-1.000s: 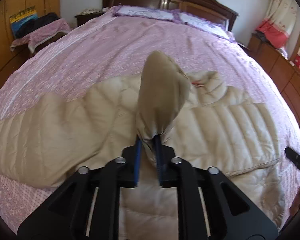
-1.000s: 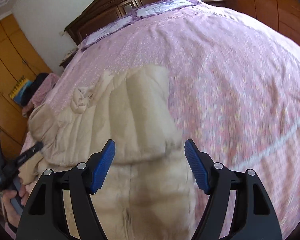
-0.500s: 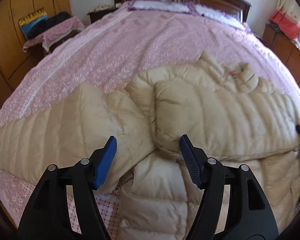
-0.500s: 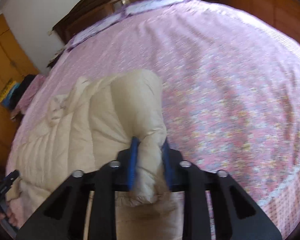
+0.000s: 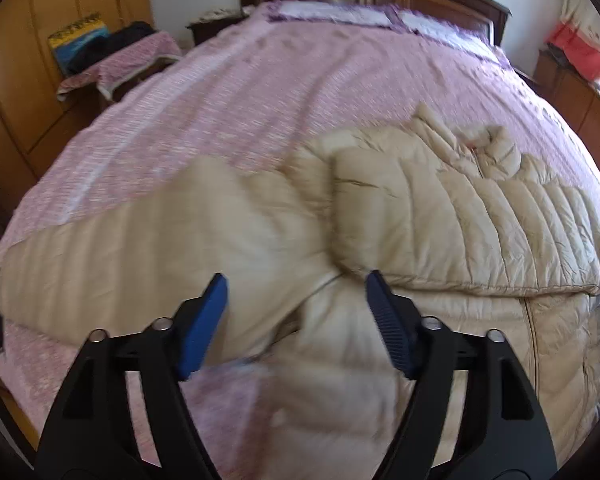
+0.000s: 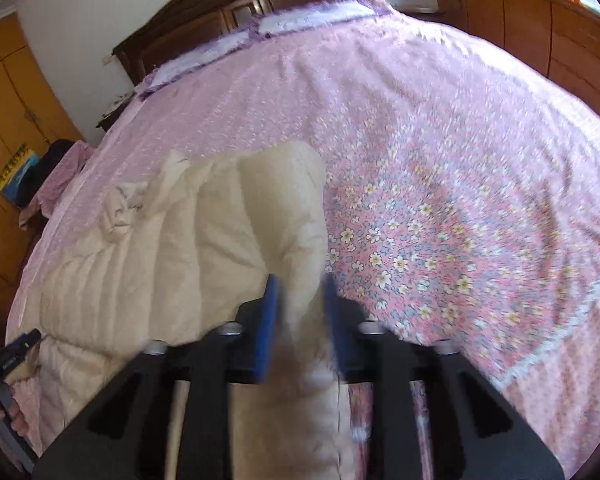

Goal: Fold large clothes
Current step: 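Move the left tool to the other sleeve and grasp its cuff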

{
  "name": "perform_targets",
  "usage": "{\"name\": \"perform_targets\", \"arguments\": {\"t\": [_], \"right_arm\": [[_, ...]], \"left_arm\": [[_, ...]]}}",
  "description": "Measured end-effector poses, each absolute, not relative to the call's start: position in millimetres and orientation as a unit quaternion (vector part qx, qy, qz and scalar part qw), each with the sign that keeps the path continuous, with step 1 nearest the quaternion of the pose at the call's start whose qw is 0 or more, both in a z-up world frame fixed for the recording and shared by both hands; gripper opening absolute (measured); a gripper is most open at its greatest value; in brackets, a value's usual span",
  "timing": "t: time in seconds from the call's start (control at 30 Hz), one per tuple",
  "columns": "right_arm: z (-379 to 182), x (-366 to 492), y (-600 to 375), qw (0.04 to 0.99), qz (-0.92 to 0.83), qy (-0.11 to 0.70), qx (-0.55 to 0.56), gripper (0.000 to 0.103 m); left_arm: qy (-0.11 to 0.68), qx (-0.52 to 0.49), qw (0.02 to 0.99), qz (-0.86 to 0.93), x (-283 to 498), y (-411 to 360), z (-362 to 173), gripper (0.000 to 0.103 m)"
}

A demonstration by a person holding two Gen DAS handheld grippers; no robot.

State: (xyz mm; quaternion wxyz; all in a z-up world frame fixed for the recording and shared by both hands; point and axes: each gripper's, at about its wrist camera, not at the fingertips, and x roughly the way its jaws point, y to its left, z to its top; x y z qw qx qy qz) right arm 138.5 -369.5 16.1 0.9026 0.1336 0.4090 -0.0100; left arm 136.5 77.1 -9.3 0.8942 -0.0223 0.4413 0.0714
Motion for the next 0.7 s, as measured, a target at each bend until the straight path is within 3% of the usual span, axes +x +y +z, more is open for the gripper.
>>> {"name": "perform_targets", "arguments": {"t": [0.33, 0.7], "right_arm": [[39, 78, -329, 0.906, 0.055, 0.405, 0.109, 0.067], [11, 34, -308, 0.881, 0.057, 0.445, 0.149, 0.07]], "left_arm": [[0.435, -0.095, 0.88, 0.164, 82, 171, -14, 0.077], [0.426, -0.203, 0.852, 0.228, 79, 253, -59, 0.078]]}}
